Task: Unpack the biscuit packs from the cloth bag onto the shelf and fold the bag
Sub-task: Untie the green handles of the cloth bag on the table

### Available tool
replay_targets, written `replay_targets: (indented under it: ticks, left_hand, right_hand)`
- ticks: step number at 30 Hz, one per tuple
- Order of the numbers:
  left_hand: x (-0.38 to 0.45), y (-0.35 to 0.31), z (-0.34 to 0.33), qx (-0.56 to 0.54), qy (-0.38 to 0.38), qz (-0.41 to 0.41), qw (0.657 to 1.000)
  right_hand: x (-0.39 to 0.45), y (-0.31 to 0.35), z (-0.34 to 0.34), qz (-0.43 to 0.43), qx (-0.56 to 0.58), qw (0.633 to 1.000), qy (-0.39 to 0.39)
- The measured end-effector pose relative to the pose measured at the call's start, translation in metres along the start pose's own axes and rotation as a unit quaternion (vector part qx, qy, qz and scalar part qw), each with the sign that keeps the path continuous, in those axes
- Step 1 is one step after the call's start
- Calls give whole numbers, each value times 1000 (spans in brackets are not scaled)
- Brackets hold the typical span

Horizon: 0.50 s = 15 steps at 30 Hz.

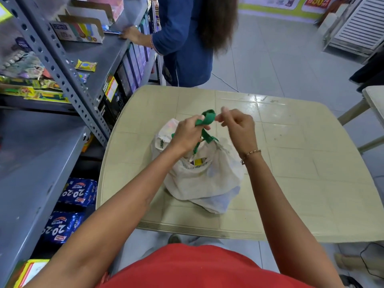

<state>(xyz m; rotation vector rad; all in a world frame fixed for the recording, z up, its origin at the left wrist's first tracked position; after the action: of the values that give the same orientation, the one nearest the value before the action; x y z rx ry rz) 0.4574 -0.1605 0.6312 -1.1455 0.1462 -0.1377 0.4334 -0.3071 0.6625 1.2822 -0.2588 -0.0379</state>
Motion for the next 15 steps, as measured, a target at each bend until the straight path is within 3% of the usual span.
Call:
replay_targets:
  ticks: [2, 5, 7, 10, 12, 15]
  left_hand:
    - [-1, -4, 8, -58, -8, -27, 998]
    - [-6, -11, 17, -99, -6, -66, 993]
    - [-5, -17, 21, -119, -5, -77, 990]
    - [-4, -25, 35, -119, -68, -110, 984]
    - [-7, -29, 45, -146, -96, -121, 977]
    - [-12, -35, 53, -153, -123, -142, 970]
  right_hand:
    - [6, -19, 3, -73, 3, 997, -22]
    - [3, -47, -20, -176, -78, 965, 176]
    - [-2, -53, -34, -171, -133, 935, 281]
    - [0, -60, -34, -131, -221, 906, 337]
    - [2, -63, -27, -143, -149, 929, 306]
    - [6, -56, -14, -164, 77, 977, 108]
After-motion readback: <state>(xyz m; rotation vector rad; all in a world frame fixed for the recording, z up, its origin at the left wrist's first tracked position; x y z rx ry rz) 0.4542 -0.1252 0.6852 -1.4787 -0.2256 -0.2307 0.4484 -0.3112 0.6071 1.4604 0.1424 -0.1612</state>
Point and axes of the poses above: each hand's wrist, its own x-axis towards the middle knuckle, its own z-axis out of the back of the hand, y = z × x, the point moved 3 cm from there along x, towards the middle knuckle, and after that the axes turned 4 degrees about x, right-handed, at the moved point
